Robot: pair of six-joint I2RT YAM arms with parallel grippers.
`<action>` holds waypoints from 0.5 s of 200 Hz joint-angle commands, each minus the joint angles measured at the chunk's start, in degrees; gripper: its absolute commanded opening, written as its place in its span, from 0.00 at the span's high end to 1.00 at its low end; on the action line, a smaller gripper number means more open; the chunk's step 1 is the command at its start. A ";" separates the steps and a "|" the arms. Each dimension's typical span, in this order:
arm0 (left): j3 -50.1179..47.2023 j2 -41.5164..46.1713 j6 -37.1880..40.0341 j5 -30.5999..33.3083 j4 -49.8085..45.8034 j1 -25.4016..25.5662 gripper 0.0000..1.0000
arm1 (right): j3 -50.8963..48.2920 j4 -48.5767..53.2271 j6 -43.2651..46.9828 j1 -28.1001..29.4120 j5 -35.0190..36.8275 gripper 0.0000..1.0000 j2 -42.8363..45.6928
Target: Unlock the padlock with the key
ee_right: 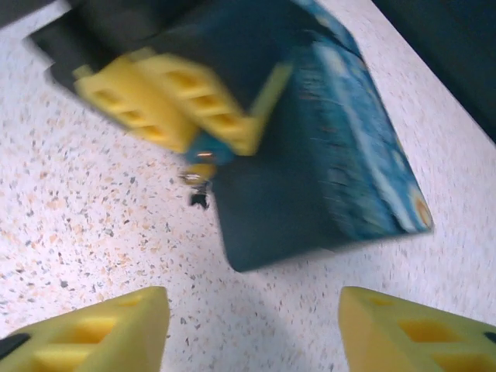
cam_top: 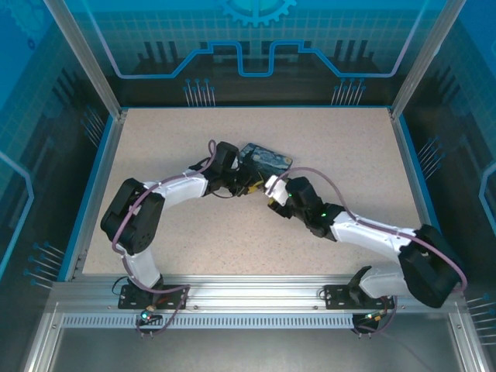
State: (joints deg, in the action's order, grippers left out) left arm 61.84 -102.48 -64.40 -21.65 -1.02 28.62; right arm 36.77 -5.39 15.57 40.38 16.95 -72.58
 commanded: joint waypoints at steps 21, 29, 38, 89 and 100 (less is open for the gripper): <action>-2.34 -1.44 1.34 3.80 3.04 1.45 1.00 | 0.17 6.51 -15.37 -8.41 -11.48 0.34 4.40; -2.43 -1.76 1.44 4.41 3.33 1.79 1.00 | 0.50 7.24 -17.27 -9.55 -12.92 0.32 3.98; -2.43 -2.13 1.70 5.14 3.30 2.29 1.00 | 0.88 8.05 -19.68 -10.66 -14.14 0.32 3.21; -4.19 -2.56 2.35 7.21 4.53 3.35 0.73 | 0.32 7.24 -28.71 -14.22 -16.25 0.28 -0.82; -4.97 -1.41 2.80 7.90 4.20 3.30 0.69 | 0.31 7.07 -29.85 -15.02 -16.57 0.29 -1.07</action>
State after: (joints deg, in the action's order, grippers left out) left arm 58.50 -105.03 -63.61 -15.70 1.76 31.68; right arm 36.73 0.89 -8.36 27.03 2.50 -72.82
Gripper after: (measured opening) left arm 0.281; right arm 0.713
